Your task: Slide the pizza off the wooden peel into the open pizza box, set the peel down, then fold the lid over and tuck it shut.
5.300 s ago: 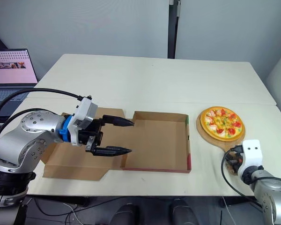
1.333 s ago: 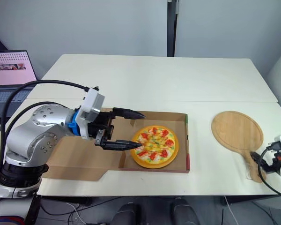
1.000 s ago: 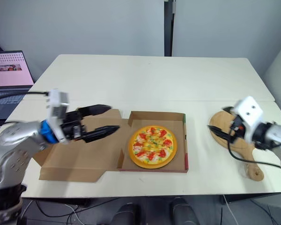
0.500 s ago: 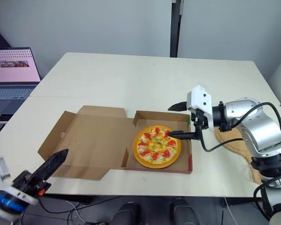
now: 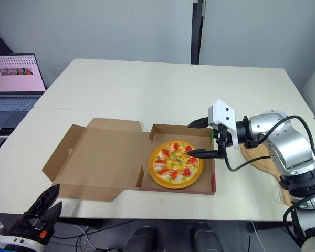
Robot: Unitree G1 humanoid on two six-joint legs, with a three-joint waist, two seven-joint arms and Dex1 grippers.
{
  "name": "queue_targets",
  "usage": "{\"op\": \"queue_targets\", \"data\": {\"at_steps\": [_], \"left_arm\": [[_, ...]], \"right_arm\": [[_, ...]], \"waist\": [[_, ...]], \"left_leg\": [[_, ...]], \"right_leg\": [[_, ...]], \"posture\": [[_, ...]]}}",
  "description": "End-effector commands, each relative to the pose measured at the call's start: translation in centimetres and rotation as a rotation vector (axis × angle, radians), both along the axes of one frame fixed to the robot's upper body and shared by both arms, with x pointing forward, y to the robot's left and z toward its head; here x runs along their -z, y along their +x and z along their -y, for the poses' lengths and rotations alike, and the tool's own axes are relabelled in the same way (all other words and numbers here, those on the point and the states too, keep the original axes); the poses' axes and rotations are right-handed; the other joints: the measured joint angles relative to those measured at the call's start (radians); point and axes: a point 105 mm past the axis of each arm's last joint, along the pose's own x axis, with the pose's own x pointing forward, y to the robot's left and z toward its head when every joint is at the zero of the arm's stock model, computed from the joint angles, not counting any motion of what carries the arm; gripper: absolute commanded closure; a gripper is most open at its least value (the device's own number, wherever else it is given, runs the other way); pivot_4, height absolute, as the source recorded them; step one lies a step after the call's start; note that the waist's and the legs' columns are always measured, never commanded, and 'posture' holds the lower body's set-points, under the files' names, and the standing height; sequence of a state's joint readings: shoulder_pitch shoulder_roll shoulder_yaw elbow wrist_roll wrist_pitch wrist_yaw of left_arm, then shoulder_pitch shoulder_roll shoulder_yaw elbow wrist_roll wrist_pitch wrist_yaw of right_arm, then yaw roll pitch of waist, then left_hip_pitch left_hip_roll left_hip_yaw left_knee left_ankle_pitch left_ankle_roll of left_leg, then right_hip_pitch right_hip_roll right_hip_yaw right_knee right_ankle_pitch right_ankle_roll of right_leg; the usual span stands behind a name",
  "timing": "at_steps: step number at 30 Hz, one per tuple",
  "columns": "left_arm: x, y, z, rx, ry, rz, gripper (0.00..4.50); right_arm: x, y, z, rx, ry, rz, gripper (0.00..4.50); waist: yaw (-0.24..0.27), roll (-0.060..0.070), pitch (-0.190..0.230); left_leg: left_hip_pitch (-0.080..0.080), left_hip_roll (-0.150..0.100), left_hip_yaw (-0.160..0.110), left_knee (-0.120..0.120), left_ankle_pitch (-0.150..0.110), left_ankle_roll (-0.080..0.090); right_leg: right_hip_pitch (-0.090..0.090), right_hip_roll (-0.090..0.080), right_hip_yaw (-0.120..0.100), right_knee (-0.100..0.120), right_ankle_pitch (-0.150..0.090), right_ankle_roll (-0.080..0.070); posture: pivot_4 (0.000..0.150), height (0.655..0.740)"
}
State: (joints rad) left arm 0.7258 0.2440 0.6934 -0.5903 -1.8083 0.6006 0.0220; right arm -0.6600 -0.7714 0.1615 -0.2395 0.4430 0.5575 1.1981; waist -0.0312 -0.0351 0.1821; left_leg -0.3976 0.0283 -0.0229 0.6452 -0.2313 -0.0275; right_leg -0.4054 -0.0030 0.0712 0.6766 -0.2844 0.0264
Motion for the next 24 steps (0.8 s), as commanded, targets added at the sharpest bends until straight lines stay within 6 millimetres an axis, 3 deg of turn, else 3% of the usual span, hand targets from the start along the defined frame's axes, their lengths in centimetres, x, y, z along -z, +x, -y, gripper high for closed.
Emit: {"op": "queue_targets", "data": {"at_steps": [1, 8, 12, 17, 24], "left_arm": [[0.5, 0.3, -0.1, -0.012, -0.011, -0.015, 0.0], [1.2, 0.8, -0.9, -0.076, -0.038, -0.02, 0.0], [1.7, 0.1, 0.7, -0.035, -0.061, -0.044, 0.0], [1.4, 1.2, -1.7, -0.136, -0.036, -0.005, 0.0], [1.7, 2.3, -2.4, -0.153, -0.043, -0.002, 0.0]], "right_arm": [[-1.5, -0.4, -0.2, -0.021, -0.006, 0.062, 0.04], [-1.8, -0.7, -0.5, -0.047, -0.015, 0.059, 0.04], [-1.8, -0.8, -0.6, -0.056, -0.018, 0.056, 0.04], [-1.8, -0.9, -0.9, -0.07, -0.018, 0.056, 0.04], [-1.9, -1.0, -1.3, -0.088, -0.017, 0.059, 0.04]], "waist": [[0.0, 0.0, 0.0], [0.0, 0.0, 0.0], [-0.002, 0.0, 0.0], [0.002, 0.0, 0.0], [0.001, 0.001, 0.0]], "left_leg": [[0.0, 0.0, 0.0, 0.0, 0.0, 0.0], [0.0, 0.0, 0.0, 0.0, 0.0, 0.0], [0.0, 0.0, 0.0, 0.0, 0.0, 0.0], [0.0, 0.0, 0.0, 0.0, 0.0, 0.0], [-0.001, 0.0, 0.0, -0.003, 0.0, 0.0]], "right_leg": [[0.0, 0.0, 0.0, 0.0, 0.0, 0.0], [0.0, 0.0, 0.0, 0.0, 0.0, 0.0], [0.0, 0.0, 0.0, -0.001, 0.0, 0.0], [0.0, 0.0, 0.0, -0.002, 0.0, 0.0], [-0.001, 0.0, 0.0, -0.003, 0.0, 0.0]], "posture": [[0.15, 0.7306], [0.15, 0.7306], [0.15, 0.7306], [0.15, 0.7306], [0.15, 0.7306]]}}
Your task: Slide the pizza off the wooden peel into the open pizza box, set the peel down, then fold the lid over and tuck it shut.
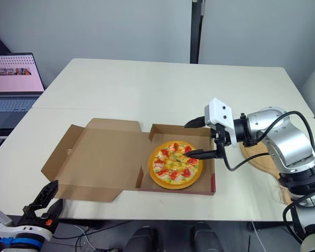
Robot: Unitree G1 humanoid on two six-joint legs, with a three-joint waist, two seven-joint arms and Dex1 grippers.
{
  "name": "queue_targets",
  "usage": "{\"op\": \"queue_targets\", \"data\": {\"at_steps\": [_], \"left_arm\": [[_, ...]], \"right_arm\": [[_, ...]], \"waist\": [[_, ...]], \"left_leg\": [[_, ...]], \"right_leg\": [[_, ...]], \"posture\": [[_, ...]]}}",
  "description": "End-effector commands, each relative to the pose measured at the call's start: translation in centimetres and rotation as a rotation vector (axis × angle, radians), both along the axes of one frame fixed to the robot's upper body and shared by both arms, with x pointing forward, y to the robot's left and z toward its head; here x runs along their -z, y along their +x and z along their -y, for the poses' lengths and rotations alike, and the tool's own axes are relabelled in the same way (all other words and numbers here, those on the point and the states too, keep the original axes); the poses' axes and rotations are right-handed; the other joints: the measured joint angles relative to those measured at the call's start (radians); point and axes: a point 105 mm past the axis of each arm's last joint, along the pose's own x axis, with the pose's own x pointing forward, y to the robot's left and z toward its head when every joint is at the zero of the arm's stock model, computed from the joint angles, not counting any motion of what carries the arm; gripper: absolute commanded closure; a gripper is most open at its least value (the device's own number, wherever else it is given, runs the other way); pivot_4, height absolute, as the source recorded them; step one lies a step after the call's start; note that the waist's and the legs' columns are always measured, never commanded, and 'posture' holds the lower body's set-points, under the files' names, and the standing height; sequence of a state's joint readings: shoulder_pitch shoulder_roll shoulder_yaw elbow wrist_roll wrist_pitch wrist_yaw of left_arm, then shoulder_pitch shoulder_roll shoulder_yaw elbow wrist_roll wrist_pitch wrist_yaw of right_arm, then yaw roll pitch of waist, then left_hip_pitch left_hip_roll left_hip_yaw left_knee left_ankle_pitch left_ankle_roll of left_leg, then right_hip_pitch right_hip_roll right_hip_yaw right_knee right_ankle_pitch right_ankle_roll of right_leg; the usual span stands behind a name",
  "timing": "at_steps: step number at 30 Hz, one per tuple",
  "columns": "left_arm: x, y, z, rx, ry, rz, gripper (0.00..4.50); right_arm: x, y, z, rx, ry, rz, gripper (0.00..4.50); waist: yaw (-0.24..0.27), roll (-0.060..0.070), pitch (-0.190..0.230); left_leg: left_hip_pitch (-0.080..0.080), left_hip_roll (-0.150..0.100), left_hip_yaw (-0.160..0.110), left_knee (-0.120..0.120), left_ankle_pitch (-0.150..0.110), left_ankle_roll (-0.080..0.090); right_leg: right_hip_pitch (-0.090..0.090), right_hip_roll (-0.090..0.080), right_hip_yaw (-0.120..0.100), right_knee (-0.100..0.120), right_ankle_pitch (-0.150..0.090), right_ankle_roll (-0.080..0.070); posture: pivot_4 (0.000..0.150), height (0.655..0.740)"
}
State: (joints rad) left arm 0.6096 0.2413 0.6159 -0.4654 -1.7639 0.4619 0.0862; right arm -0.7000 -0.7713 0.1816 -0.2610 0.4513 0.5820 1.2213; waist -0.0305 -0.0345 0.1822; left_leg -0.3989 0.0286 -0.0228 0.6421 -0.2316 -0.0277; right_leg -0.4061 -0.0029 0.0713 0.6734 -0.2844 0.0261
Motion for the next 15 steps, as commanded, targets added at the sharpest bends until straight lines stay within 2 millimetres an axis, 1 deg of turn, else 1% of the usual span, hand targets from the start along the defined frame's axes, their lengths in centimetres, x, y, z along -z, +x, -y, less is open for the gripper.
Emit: {"op": "queue_targets", "data": {"at_steps": [1, 3, 5, 6, 10, 15], "left_arm": [[-0.3, 0.4, -0.6, -0.015, 0.017, 0.011, 0.0], [-0.2, 0.7, -1.1, -0.026, 0.018, 0.012, 0.0], [-0.1, 1.0, -1.7, -0.031, 0.024, 0.021, 0.39], [-0.1, 1.1, -1.8, -0.027, 0.028, 0.025, 0.6], [0.0, 1.6, -2.1, -0.014, 0.035, 0.035, 1.79], [0.3, 2.0, -1.8, 0.004, 0.036, 0.039, 3.34]], "right_arm": [[-1.3, -0.4, -0.5, -0.04, 0.004, 0.053, 0.04], [-1.3, -0.5, -0.6, -0.045, 0.004, 0.053, 0.04], [-1.2, -0.5, -0.6, -0.049, 0.001, 0.053, 0.0], [-1.2, -0.5, -0.6, -0.049, 0.001, 0.053, 0.0], [-1.2, -0.5, -0.6, -0.051, 0.001, 0.052, 0.0], [-1.2, -0.6, -0.6, -0.052, 0.0, 0.051, 0.0]], "waist": [[0.0, 0.001, 0.0], [0.0, 0.004, 0.0], [0.0, 0.009, 0.0], [0.0, 0.009, 0.0], [-0.002, 0.009, 0.0], [-0.004, 0.009, 0.0]], "left_leg": [[0.0, 0.0, 0.0, 0.0, 0.0, 0.0], [0.0, 0.0, 0.0, -0.001, 0.0, 0.0], [0.001, -0.001, 0.0, -0.002, 0.0, 0.0], [0.001, -0.001, 0.0, -0.002, 0.0, 0.0], [0.0, -0.001, 0.0, -0.003, 0.0, 0.0], [-0.001, 0.0, 0.001, -0.003, 0.0, 0.0]], "right_leg": [[0.0, 0.0, 0.0, 0.0, 0.0, 0.0], [0.0, 0.0, 0.0, 0.0, 0.0, -0.001], [0.0, 0.0, 0.0, 0.0, 0.0, -0.001], [0.0, 0.001, 0.0, 0.0, -0.001, -0.001], [0.0, 0.001, 0.0, -0.001, -0.001, -0.001], [0.0, 0.0, 0.0, -0.005, 0.001, 0.002]], "posture": [[0.15, 0.7306], [0.15, 0.7306], [0.15, 0.7306], [0.15, 0.7306], [0.15, 0.7306], [0.15, 0.7306]]}}
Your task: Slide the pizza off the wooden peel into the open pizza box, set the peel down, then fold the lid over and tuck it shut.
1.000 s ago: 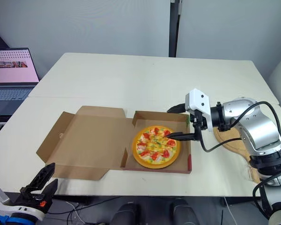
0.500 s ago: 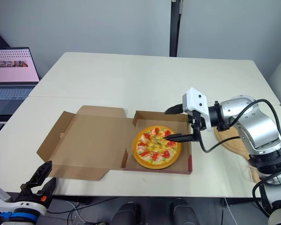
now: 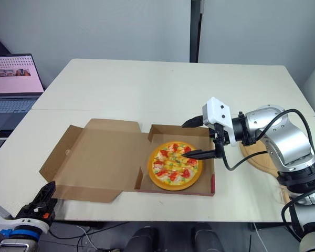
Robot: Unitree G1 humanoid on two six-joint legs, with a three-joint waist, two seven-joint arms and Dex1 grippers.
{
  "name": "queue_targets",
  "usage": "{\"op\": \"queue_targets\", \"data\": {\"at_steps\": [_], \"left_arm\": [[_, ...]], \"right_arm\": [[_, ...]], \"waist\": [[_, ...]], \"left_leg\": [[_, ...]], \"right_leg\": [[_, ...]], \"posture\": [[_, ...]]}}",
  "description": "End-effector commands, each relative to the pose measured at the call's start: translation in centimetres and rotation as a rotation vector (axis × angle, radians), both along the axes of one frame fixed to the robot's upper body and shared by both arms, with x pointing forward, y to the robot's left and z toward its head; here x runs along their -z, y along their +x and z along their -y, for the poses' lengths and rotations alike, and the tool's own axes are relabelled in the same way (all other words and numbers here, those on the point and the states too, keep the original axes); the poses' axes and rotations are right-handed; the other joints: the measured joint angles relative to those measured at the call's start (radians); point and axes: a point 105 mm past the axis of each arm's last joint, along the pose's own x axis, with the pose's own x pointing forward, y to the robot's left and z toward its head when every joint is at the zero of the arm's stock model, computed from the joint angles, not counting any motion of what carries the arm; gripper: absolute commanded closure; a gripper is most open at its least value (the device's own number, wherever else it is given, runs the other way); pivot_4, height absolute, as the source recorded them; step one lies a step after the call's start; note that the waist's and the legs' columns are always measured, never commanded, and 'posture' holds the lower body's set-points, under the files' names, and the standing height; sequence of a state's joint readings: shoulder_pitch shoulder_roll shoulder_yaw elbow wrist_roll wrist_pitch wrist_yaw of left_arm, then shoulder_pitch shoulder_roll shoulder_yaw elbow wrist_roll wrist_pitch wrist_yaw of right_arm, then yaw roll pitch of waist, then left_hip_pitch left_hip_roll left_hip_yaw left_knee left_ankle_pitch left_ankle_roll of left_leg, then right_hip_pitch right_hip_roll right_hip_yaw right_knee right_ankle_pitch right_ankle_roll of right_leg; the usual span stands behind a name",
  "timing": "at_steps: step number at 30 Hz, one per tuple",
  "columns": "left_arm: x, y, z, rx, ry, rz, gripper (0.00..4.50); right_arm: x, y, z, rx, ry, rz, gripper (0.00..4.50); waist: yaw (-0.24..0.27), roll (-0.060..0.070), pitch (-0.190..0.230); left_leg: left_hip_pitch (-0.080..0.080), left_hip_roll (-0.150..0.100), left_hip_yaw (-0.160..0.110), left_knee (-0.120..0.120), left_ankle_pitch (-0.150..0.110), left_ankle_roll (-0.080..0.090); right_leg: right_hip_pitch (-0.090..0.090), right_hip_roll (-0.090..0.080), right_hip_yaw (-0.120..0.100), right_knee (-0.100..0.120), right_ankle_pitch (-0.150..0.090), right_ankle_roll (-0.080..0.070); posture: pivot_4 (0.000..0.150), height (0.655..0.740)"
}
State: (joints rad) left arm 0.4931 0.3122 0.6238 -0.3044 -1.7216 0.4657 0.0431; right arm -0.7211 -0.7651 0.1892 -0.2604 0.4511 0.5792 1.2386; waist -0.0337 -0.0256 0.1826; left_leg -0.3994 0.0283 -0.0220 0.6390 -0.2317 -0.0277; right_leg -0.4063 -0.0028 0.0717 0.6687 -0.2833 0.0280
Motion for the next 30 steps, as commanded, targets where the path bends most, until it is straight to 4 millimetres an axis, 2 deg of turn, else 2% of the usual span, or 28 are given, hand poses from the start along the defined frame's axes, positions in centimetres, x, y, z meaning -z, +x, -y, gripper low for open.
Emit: {"op": "queue_targets", "data": {"at_steps": [1, 4, 16, 19, 24, 30], "left_arm": [[-0.5, 0.2, 0.3, 0.015, 0.014, 0.032, 3.65], [-0.4, 0.1, 0.3, 0.019, 0.016, 0.033, 4.46], [-1.0, -0.7, 0.6, 0.038, 0.023, 0.065, 4.46], [-0.8, -0.8, 0.7, 0.061, 0.021, 0.058, 3.81], [-0.3, -1.3, 0.0, 0.018, 0.022, 0.034, 2.27], [0.1, -2.1, -0.1, -0.006, -0.004, 0.032, 2.27]], "right_arm": [[-0.8, -0.4, -0.2, -0.022, 0.004, 0.041, 0.0], [-0.8, -0.5, -0.1, -0.019, 0.004, 0.04, 0.0], [-0.6, -0.2, -0.2, -0.005, 0.009, 0.054, 0.0], [-0.6, -0.2, -0.2, -0.007, 0.012, 0.055, 0.0], [-0.6, -0.2, -0.2, -0.005, 0.015, 0.055, 0.0], [-0.6, -0.1, -0.1, -0.001, 0.011, 0.056, 0.0]], "waist": [[-0.001, 0.0, 0.0], [0.0, -0.001, 0.0], [-0.002, -0.001, 0.0], [-0.002, -0.001, 0.0], [-0.004, -0.001, 0.0], [-0.009, -0.001, 0.0]], "left_leg": [[0.0, 0.0, 0.0, 0.0, 0.0, 0.0], [-0.001, 0.001, 0.0, 0.0, 0.0, 0.0], [-0.001, 0.001, 0.004, 0.001, -0.001, 0.0], [-0.001, 0.001, 0.004, 0.001, -0.001, 0.0], [-0.001, 0.001, 0.004, 0.001, -0.001, 0.0], [-0.001, 0.001, 0.005, 0.001, -0.001, 0.001]], "right_leg": [[0.001, 0.0, 0.0, -0.003, 0.002, 0.003], [0.001, 0.0, 0.0, -0.005, 0.004, 0.006], [0.001, -0.002, 0.001, -0.006, 0.004, 0.006], [0.001, -0.002, 0.002, -0.007, 0.004, 0.006], [0.001, -0.002, 0.002, -0.007, 0.004, 0.005], [0.001, -0.002, 0.003, -0.007, 0.004, 0.005]], "posture": [[0.15, 0.7306], [0.15, 0.7306], [0.15, 0.7306], [0.15, 0.7306], [0.15, 0.7306], [0.15, 0.7306]]}}
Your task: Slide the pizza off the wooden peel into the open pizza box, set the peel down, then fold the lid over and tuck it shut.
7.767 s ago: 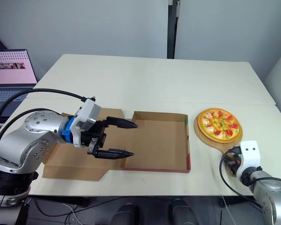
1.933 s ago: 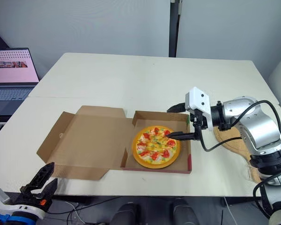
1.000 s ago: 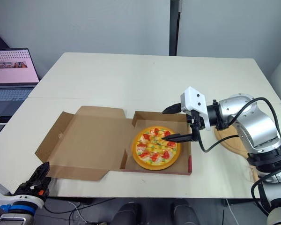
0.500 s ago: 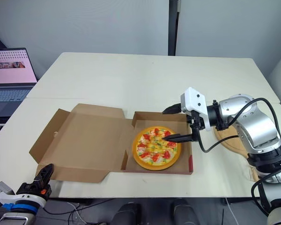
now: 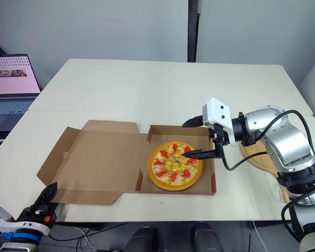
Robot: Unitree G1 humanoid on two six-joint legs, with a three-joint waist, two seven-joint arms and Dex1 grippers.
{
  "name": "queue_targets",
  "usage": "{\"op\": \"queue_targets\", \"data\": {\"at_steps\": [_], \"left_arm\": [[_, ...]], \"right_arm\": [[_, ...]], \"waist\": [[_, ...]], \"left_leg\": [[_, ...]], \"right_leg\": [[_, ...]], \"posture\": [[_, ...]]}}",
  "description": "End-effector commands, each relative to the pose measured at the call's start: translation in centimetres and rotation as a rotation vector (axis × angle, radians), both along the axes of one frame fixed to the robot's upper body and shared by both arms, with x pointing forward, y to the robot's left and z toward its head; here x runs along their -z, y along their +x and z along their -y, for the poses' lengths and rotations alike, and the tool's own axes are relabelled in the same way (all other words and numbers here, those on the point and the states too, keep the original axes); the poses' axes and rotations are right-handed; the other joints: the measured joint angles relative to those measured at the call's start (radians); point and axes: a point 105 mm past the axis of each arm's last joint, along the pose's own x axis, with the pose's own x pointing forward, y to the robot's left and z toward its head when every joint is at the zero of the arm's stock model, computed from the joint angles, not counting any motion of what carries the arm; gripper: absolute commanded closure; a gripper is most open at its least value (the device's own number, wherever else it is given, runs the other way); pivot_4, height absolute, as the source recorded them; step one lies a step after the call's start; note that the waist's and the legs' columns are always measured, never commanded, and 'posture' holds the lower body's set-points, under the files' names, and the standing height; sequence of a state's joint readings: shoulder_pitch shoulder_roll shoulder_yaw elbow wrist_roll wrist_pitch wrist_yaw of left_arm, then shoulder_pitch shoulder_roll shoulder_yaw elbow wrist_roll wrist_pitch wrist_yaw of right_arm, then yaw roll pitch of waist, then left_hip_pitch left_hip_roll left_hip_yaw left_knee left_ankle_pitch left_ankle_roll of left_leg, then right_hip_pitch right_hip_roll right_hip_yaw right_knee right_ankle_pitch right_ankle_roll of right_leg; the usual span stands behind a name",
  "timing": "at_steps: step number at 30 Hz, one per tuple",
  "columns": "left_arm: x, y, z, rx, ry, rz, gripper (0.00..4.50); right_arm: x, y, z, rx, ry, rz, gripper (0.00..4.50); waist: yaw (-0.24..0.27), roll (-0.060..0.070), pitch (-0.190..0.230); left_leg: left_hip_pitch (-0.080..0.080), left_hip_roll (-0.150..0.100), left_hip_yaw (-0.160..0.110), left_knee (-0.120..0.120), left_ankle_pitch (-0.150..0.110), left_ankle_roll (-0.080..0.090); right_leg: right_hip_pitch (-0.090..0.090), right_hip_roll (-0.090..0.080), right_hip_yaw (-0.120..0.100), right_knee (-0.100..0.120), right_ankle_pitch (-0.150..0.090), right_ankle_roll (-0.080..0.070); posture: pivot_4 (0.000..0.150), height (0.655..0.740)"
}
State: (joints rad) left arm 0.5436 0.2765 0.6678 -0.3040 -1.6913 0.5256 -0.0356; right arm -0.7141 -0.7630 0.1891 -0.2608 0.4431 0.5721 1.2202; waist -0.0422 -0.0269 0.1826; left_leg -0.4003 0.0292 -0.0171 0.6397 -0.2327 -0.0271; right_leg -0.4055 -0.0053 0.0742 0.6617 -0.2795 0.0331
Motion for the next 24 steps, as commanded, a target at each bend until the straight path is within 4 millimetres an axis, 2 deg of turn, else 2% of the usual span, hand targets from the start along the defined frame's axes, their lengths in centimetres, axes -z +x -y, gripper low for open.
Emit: {"op": "queue_targets", "data": {"at_steps": [1, 4, 5, 7, 12, 20, 24], "left_arm": [[-0.2, -0.6, 0.0, -0.018, -0.02, 0.024, 2.27], [0.1, -0.6, 0.1, -0.014, -0.024, 0.016, 2.27], [0.1, -0.6, 0.0, -0.011, -0.022, 0.015, 2.45], [0.2, -0.3, 0.0, 0.004, -0.013, 0.007, 2.86], [0.4, 0.6, -0.1, 0.029, 0.0, 0.007, 4.45], [-0.9, 1.0, 0.5, 0.073, 0.077, 0.028, 4.48], [-3.5, 1.7, 0.9, 0.137, 0.206, 0.085, 4.48]], "right_arm": [[-0.7, -0.3, -0.2, -0.019, 0.008, 0.045, 0.0], [-0.7, -0.2, -0.2, -0.021, 0.009, 0.045, 0.0], [-0.7, -0.2, -0.2, -0.023, 0.01, 0.045, 0.0], [-0.7, -0.2, -0.3, -0.024, 0.011, 0.046, 0.0], [-0.8, -0.3, -0.3, -0.025, 0.013, 0.047, 0.0], [-0.5, 0.0, 0.4, 0.027, 0.016, 0.057, 0.0], [0.0, 1.6, 1.2, 0.15, 0.015, 0.087, 0.0]], "waist": [[0.0, 0.0, 0.0], [0.0, 0.0, 0.0], [0.0, 0.0, 0.0], [0.0, 0.0, 0.0], [0.001, 0.0, 0.0], [0.003, -0.001, 0.0], [0.007, -0.002, 0.0]], "left_leg": [[0.0, 0.0, 0.0, 0.0, 0.0, 0.0], [0.0, 0.0, 0.0, 0.0, 0.0, 0.0], [0.0, 0.0, 0.001, 0.0, 0.0, 0.0], [0.0, 0.0, 0.001, 0.0, 0.0, 0.0], [0.0, 0.0, 0.0, 0.0, 0.0, 0.0], [0.0, 0.0, -0.001, 0.0, 0.0, 0.0], [0.0, 0.0, -0.001, 0.0, 0.0, 0.0]], "right_leg": [[0.0, 0.0, 0.0, 0.0, 0.0, 0.0], [0.0, 0.0, 0.0, 0.0, 0.0, 0.0], [0.0, -0.001, 0.0, -0.001, 0.0, 0.0], [0.0, -0.001, 0.0, -0.001, 0.0, 0.0], [0.0, 0.0, -0.001, -0.001, 0.0, 0.0], [0.0, -0.001, -0.001, 0.0, 0.0, 0.0], [0.0, -0.001, -0.001, 0.0, 0.0, 0.0]], "posture": [[0.15, 0.7306], [0.15, 0.7306], [0.15, 0.7306], [0.15, 0.7306], [0.15, 0.7306], [0.15, 0.7306], [0.15, 0.7306]]}}
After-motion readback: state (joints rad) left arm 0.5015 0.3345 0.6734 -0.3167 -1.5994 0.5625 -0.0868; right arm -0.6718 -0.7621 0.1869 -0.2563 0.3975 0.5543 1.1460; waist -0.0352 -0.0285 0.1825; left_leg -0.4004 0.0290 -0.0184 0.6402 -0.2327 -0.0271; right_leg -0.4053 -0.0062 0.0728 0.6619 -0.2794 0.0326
